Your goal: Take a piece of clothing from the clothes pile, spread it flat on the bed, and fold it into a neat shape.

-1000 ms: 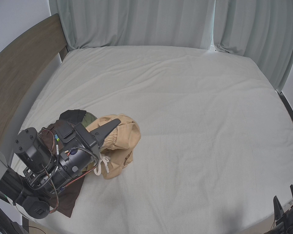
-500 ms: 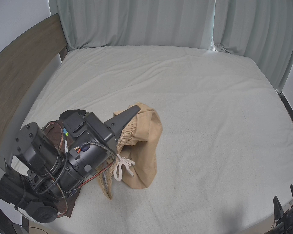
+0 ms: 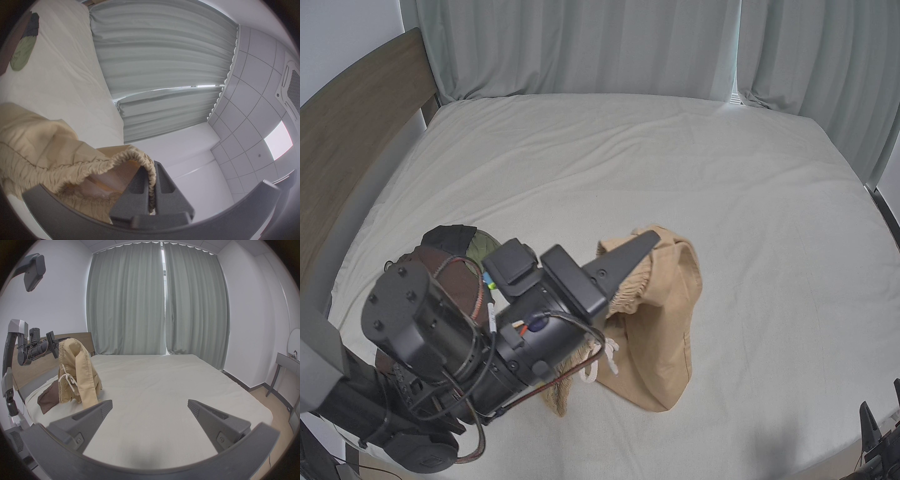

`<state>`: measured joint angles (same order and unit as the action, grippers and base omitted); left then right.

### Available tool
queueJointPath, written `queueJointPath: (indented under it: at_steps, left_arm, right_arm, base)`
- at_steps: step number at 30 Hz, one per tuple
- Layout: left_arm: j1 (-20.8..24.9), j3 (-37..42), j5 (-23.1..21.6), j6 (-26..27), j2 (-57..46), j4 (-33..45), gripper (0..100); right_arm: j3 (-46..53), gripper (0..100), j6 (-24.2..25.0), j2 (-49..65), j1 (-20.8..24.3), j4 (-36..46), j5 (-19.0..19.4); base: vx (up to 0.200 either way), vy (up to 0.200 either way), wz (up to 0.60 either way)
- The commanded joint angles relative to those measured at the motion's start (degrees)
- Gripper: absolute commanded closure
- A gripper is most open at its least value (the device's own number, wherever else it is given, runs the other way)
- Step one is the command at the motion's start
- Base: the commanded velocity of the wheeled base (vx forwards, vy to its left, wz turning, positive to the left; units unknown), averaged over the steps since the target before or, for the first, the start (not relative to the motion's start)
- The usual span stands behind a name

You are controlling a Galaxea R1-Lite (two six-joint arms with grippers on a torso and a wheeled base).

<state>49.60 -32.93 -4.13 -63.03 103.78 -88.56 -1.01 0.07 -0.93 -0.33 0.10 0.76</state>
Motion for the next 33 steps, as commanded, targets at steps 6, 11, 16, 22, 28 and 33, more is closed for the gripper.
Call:
queueJointPath:
  at_steps: [6, 11, 16, 22, 28, 33]
  left_arm:
    - [5.42, -8.29, -0.17, -0.26, 10.13, -0.03, 100]
    - [7.35, -14.09, -0.26, -0.34, 11.62, 1.03, 100]
    - [8.14, -16.56, -0.70, -0.43, 10.48, 2.78, 100]
    - [11.48, -17.79, -2.63, -1.05, 8.28, 3.22, 100]
    - [13.24, -23.94, -2.72, -1.22, 7.84, 5.51, 100]
    - [14.21, -27.98, -2.37, -3.07, 6.44, 8.32, 100]
  right_arm:
    - [1.01, 0, -0.07, 0.66, 0.07, -0.01, 0.04]
    - [1.01, 0, 0.01, 0.66, 0.07, -0.01, 0.04]
    - [1.01, 0, 0.01, 0.66, 0.07, -0.01, 0.04]
    - [1.01, 0, -0.07, 0.57, 0.07, -0.01, 0.04]
    - [1.01, 0, -0.07, 0.66, 0.07, -0.01, 0.04]
    - [1.01, 0, -0.07, 0.66, 0.07, -0.01, 0.04]
  base:
    - [0.000, 0.000, 0.00]
    - [0.000, 0.000, 0.00]
    - [0.000, 0.000, 0.00]
    - [0.000, 0.000, 0.00]
    - [0.000, 0.000, 0.00]
    - [0.000, 0.000, 0.00]
